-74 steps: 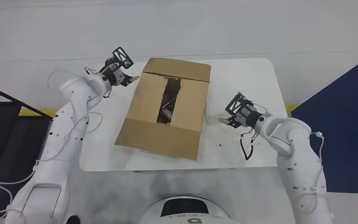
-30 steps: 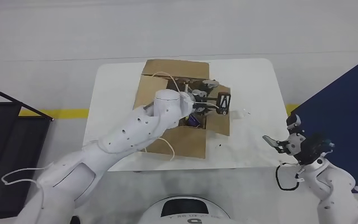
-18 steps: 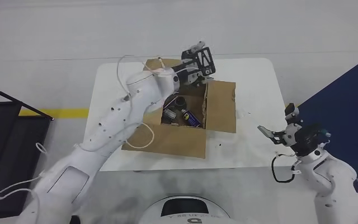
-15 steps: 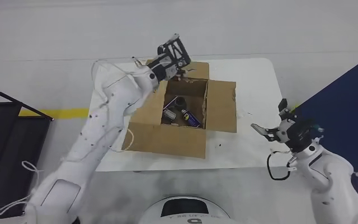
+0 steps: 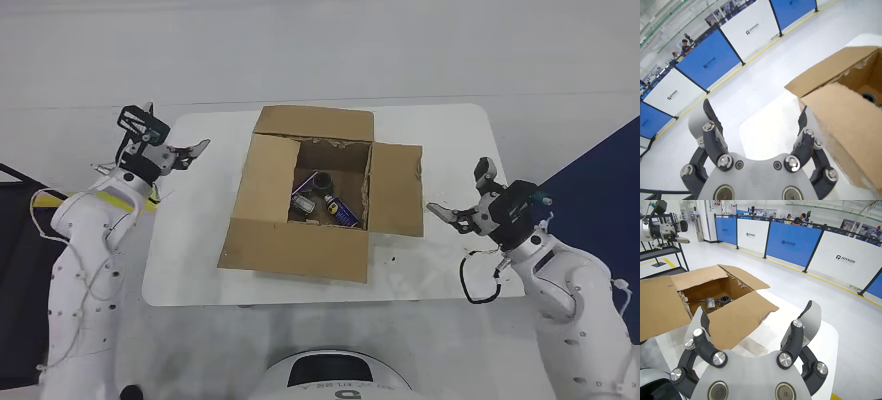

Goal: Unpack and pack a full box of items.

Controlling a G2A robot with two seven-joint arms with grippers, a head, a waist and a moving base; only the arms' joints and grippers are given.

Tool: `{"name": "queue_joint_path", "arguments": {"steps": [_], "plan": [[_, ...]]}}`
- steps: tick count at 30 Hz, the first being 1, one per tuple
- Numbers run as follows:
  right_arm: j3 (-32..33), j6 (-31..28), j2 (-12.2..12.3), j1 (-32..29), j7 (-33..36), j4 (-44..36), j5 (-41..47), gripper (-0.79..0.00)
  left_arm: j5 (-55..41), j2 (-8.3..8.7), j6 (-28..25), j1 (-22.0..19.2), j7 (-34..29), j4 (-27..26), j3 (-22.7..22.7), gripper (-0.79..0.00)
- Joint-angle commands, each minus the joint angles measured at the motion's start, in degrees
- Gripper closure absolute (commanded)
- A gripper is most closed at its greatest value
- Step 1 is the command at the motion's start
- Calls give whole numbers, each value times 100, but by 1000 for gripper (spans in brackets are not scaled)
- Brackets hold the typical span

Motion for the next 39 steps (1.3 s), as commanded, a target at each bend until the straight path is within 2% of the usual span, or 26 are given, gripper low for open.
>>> {"name": "queue_joint_path", "arguments": {"steps": [1,4,6,10,13,18,25,29,33,36,39], "plan": [[-324,-158,8,226,179,-149,-150,-785,115,12,-96,9,104,165,70,-785],[-1131,-485,9,986,745,-90,-394,-785,331,22,-80,-51,312,451,210,-785],[-1727,-732,-14,1636,1065,270,-364,-785,509,31,-49,-92,621,660,298,-785],[-2806,-828,-125,2814,1576,1149,-311,-785,722,36,-17,-260,1021,1176,510,-785],[-3441,-421,-242,3529,1790,1757,-620,-785,1016,43,-61,-365,1231,1399,729,-785],[-4385,212,-461,4367,1768,2677,-1270,-785,1020,35,-4,-450,1435,1672,916,-785],[-5752,917,-841,5109,1946,3638,-2333,-785,1043,41,46,-513,1500,1835,1048,-785],[-6245,1203,-1058,5350,2002,4031,-2540,-785,1211,56,6,-578,1503,1852,1151,-785],[-6431,1368,-1215,5485,1841,4254,-2408,-785,1238,58,42,-613,1516,1875,1232,-785],[-6341,1496,-1279,5490,1452,4307,-2023,-785,1262,57,63,-634,1519,1883,1310,-785],[-6106,1379,-1275,5440,973,4273,-1549,-785,1281,59,81,-650,1555,1924,1369,-785]]}}
